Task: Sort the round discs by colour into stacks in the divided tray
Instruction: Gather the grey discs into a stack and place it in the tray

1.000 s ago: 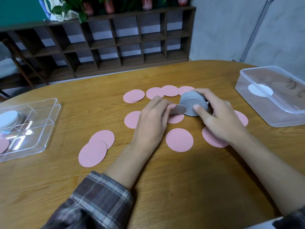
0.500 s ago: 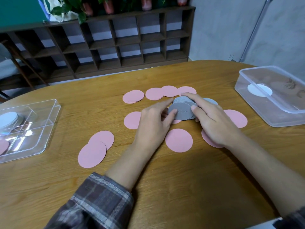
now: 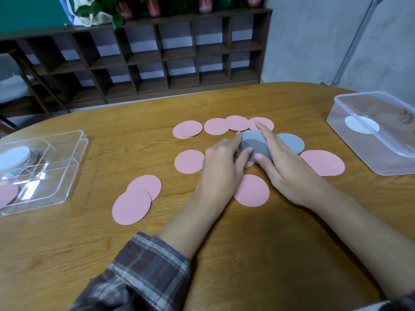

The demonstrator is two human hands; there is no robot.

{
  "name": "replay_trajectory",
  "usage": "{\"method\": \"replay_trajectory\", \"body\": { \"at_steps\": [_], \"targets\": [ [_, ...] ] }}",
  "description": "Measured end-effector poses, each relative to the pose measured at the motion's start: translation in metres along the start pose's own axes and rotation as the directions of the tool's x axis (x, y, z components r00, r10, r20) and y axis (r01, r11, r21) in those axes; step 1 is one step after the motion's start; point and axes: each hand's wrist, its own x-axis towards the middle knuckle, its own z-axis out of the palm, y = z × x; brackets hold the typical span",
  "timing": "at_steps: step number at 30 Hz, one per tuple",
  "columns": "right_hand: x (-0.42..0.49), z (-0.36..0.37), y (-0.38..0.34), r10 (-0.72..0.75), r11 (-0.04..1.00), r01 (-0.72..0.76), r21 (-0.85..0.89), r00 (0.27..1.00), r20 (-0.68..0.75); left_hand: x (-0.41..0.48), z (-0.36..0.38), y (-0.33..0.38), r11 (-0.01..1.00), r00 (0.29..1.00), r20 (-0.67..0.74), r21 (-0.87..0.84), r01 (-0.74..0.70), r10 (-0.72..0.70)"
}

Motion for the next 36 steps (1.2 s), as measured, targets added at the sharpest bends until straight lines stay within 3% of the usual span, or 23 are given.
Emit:
{"method": "replay_trajectory", "body": {
  "at_steps": [5, 12, 16, 22, 27, 36],
  "targets": [
    [0.001, 0.001, 0.005, 0.055, 0.998, -0.055, -0.011, 0.998, -0.024, -0.001, -0.008, 0.004, 0.997, 0.995, -0.099, -0.072, 0.005, -0.012],
    [-0.002, -0.004, 0.005, 0.056, 0.998, -0.056, -0.003, 0.998, -0.021, -0.003, -0.012, 0.007, 0.99, 0.998, -0.058, -0.135, 0.027, -0.035],
    [-0.005, -0.017, 0.013, 0.024, 0.999, -0.022, 0.046, 0.998, -0.054, -0.003, -0.014, 0.01, 0.983, 0.998, 0.046, -0.176, 0.051, -0.044],
    [-0.015, -0.049, 0.032, 0.048, 0.995, -0.037, 0.089, 0.992, -0.119, 0.001, -0.002, 0.009, 1.0, 0.985, 0.172, 0.007, -0.001, -0.001],
    [-0.028, -0.064, 0.061, 0.084, 0.996, -0.078, 0.037, 0.977, -0.196, 0.005, 0.011, 0.02, 0.996, 0.985, 0.165, 0.059, -0.069, 0.058],
    [-0.029, -0.06, 0.079, 0.074, 0.997, -0.064, 0.043, 0.95, -0.303, 0.022, 0.046, 0.04, 0.982, 0.946, 0.317, 0.144, -0.123, 0.072]
  ]
}}
